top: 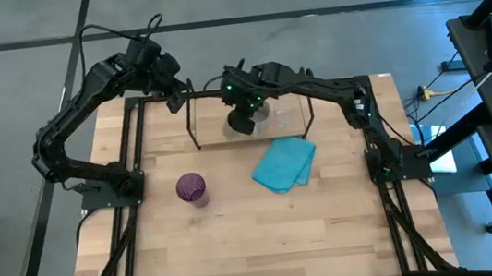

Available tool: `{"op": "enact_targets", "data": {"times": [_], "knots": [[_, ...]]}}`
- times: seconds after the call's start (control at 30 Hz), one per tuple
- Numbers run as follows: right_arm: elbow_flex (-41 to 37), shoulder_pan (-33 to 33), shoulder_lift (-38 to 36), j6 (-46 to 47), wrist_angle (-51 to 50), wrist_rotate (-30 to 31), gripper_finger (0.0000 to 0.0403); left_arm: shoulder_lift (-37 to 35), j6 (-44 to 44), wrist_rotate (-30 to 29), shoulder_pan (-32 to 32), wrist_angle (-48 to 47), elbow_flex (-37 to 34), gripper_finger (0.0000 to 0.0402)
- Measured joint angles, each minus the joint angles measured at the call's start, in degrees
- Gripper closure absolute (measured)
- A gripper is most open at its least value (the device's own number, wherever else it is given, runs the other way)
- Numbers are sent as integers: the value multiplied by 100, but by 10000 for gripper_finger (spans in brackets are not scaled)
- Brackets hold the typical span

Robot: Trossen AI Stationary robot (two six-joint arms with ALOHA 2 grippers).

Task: Stack small to large cups/mugs on shelf
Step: Put the gray cup on the shelf

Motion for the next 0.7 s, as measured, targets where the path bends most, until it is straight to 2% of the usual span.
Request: {"op": "enact_targets", "data": {"times": [0.17, 0.3, 0.5, 0.7], "knots": [[5, -55, 39, 92, 606, 282, 391, 0, -38, -61, 8, -2, 0, 401], [9, -144, 39, 775, 607, 440, 391, 0, -55, -81, 8, -2, 0, 401], [9, -353, 39, 1494, 446, 164, 384, 0, -135, -111, 9, -3, 0, 401], [9, -366, 55, 1653, 358, -249, 374, 2, -208, -109, 8, -11, 0, 401]]}}
